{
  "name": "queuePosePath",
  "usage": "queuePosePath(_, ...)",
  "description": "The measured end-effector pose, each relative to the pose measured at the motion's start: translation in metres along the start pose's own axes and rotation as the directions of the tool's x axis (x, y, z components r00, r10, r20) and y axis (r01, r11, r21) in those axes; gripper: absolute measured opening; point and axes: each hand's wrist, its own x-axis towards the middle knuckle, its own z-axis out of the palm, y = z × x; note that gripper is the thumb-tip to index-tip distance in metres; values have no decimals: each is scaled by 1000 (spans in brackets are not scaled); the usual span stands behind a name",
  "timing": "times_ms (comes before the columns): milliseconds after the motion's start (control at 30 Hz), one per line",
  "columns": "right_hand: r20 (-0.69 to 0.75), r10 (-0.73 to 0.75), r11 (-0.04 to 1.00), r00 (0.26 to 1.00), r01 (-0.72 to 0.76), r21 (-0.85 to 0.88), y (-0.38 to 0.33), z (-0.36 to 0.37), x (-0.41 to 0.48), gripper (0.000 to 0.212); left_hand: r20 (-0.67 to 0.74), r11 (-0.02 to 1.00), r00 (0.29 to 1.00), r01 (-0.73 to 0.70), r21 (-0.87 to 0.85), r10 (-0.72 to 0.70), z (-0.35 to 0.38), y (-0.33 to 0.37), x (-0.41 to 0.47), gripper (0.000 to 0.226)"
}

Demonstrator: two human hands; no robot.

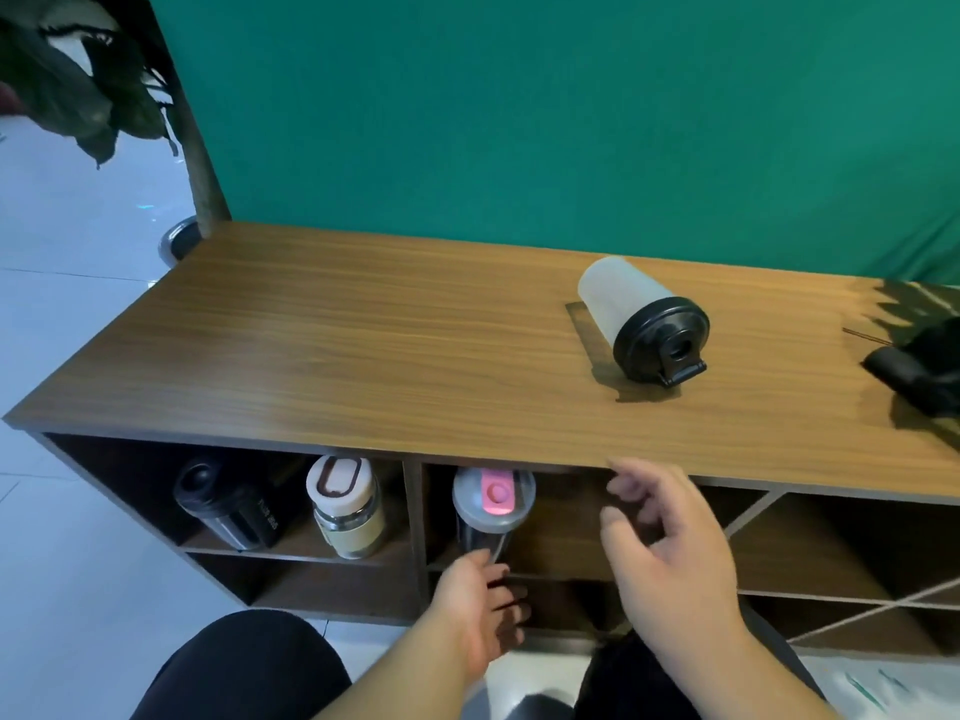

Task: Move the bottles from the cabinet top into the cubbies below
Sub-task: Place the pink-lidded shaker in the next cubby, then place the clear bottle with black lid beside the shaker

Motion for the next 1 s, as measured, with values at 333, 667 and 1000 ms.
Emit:
queuePosePath(333,-160,180,963,971,-207,-175,-14,-26,133,112,141,991,983,-126,36,120,1,0,-46,52)
queuePosePath(667,-97,91,990,991,-101,-101,-5,-34,96,86,167,980,966,-199,-4,197,-6,3,-56,48)
queuePosePath(1000,685,-128,967,717,-62,246,-11,-122,-1,76,95,984,984,-161,75,154,20,-7,-54,35)
